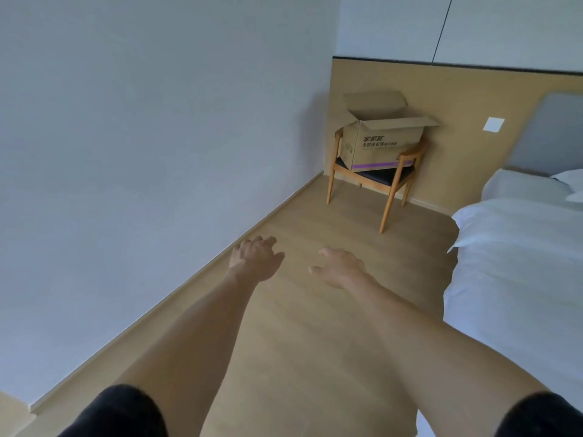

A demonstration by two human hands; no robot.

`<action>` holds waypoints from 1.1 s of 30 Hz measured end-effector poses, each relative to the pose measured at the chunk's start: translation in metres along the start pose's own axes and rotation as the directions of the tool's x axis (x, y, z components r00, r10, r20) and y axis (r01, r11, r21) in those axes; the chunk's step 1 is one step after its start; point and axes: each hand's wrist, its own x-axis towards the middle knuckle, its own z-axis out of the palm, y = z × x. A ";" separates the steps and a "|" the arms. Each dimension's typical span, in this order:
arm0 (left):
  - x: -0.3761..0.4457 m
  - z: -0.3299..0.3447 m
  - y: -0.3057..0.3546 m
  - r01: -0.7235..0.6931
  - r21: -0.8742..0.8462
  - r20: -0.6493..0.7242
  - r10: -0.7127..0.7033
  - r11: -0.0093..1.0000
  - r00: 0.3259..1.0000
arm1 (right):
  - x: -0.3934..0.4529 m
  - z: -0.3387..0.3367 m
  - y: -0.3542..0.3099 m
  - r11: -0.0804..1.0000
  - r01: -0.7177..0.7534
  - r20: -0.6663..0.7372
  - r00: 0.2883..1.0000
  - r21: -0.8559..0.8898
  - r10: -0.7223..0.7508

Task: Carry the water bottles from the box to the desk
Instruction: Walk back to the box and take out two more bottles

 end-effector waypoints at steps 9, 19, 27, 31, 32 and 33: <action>0.124 0.002 0.083 -0.173 0.024 0.021 0.172 0.985 0.985 | 0.094 -0.036 0.065 0.987 -0.157 -0.004 0.988 0.020 0.157; 0.305 -0.002 0.154 -0.327 -0.003 0.044 0.327 0.945 0.944 | 0.221 -0.099 0.120 0.951 -0.306 -0.028 0.951 0.038 0.307; 0.461 -0.044 0.207 -0.390 -0.047 0.067 0.392 0.920 0.917 | 0.355 -0.170 0.137 0.923 -0.382 -0.070 0.921 0.049 0.384; 0.515 -0.047 0.237 -0.422 -0.056 0.100 0.426 0.905 0.899 | 0.403 -0.193 0.155 0.910 -0.410 -0.097 0.905 0.065 0.414; 0.526 -0.046 0.246 -0.430 -0.058 0.109 0.434 0.901 0.894 | 0.412 -0.198 0.162 0.906 -0.416 -0.104 0.901 0.078 0.422; 0.537 -0.046 0.255 -0.438 -0.057 0.116 0.442 0.897 0.890 | 0.420 -0.202 0.169 0.902 -0.421 -0.113 0.896 0.095 0.430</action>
